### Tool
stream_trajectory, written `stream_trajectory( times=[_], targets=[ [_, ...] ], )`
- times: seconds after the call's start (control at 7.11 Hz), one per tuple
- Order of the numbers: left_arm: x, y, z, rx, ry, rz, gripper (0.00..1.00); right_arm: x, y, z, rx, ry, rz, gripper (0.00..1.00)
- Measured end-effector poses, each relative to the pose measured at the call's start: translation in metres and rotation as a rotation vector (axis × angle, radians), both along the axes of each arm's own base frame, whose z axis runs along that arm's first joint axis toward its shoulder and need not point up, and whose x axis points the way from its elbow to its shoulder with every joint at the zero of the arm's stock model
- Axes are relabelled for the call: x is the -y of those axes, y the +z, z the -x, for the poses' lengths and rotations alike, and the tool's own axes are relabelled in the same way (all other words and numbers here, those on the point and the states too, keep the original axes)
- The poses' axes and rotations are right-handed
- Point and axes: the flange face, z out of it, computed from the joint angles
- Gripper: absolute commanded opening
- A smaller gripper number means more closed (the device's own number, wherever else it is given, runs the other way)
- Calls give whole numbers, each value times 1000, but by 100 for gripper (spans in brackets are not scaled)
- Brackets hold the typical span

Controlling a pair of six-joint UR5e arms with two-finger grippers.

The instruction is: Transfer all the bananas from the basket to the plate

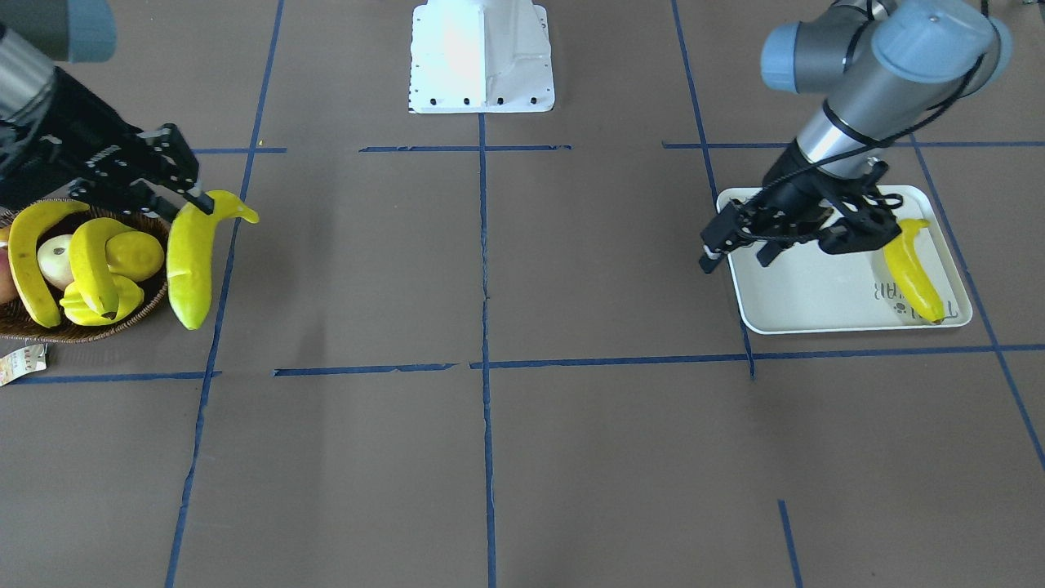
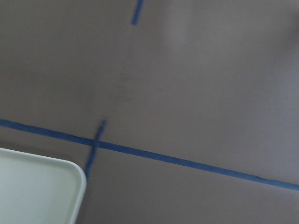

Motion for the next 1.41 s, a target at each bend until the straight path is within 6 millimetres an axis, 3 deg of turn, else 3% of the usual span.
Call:
stream_trajectory(
  times=[0.42, 0.7, 0.99, 1.41],
  targets=[
    [-16, -47, -24, -315, -36, -6, 100, -37, -83, 99, 93, 70, 55, 1],
    [-33, -73, -56, -405, -10, -38, 100, -74, -118, 151, 134, 76, 37, 1],
    [-49, -97, -80, -447, 16, -62, 100, -95, -135, 174, 157, 46, 23, 1],
    [-77, -119, -117, -477, 88, -70, 100, -108, -148, 186, 176, 17, 15, 1]
  ],
)
